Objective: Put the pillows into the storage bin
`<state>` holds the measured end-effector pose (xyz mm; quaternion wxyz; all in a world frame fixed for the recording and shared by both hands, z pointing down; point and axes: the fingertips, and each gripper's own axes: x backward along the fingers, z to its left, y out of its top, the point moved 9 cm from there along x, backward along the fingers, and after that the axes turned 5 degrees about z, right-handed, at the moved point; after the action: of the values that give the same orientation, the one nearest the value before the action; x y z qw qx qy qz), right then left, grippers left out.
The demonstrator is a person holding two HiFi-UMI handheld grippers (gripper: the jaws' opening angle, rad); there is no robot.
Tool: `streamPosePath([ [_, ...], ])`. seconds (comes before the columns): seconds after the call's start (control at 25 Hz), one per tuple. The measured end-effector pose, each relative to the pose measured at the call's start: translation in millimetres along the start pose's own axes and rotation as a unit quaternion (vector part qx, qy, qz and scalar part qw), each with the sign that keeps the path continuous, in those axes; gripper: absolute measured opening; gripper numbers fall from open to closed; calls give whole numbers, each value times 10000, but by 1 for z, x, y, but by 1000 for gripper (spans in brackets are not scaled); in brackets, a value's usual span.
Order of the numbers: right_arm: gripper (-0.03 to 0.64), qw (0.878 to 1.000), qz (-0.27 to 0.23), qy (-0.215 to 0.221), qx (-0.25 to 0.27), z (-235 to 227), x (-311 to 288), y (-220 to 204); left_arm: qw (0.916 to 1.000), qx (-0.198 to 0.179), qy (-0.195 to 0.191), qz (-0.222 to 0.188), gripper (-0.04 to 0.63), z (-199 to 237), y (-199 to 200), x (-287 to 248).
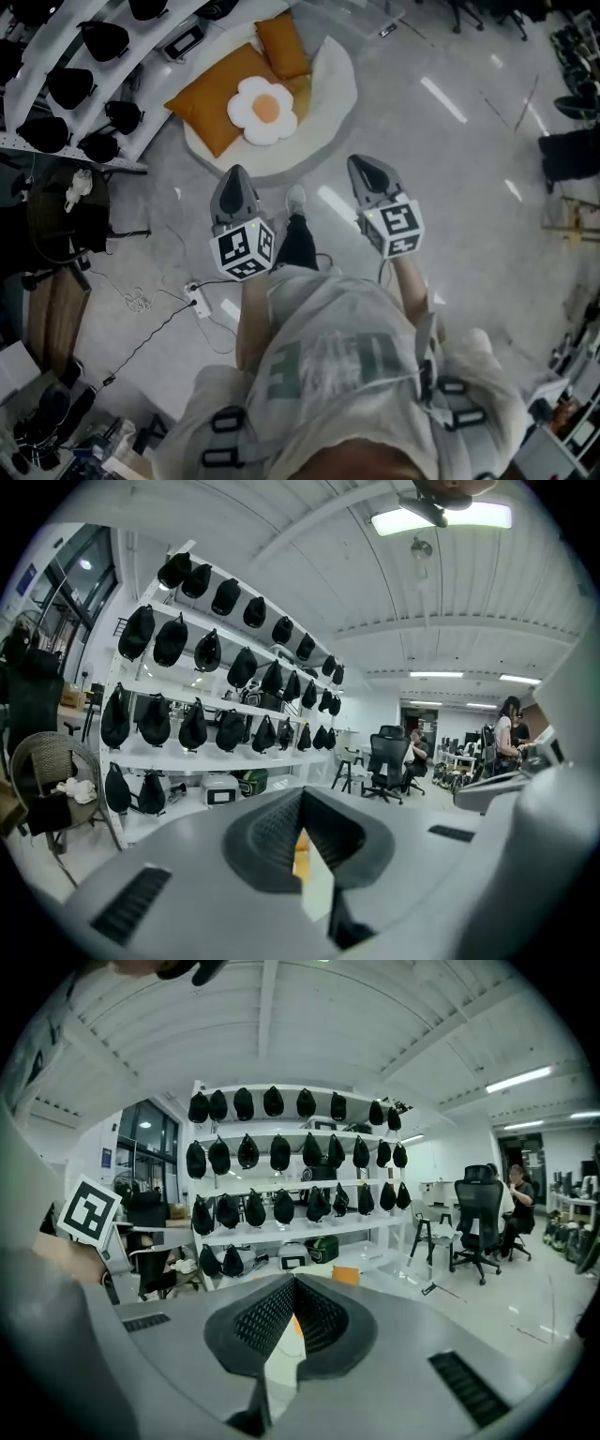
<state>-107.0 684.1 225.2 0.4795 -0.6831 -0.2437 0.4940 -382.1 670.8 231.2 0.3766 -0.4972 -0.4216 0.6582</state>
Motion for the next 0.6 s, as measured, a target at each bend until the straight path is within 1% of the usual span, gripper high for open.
streamPosePath([
  [0.08, 8, 10000, 86, -8, 6, -7, -35, 22, 10000, 24, 46, -5, 8, 15, 13, -33],
  [0.28, 8, 9983, -15, -503, -278, -14, -104, 67, 9999, 104, 41, -74, 8, 48, 47, -98],
  [0.44, 8, 9979, -29, -542, -343, -21, -135, 82, 9999, -5, -54, -93, 8, 58, 63, -140],
  [0.6, 8, 9975, 88, -534, -461, -29, -151, 85, 10000, 69, -44, -32, 8, 60, 72, -161],
])
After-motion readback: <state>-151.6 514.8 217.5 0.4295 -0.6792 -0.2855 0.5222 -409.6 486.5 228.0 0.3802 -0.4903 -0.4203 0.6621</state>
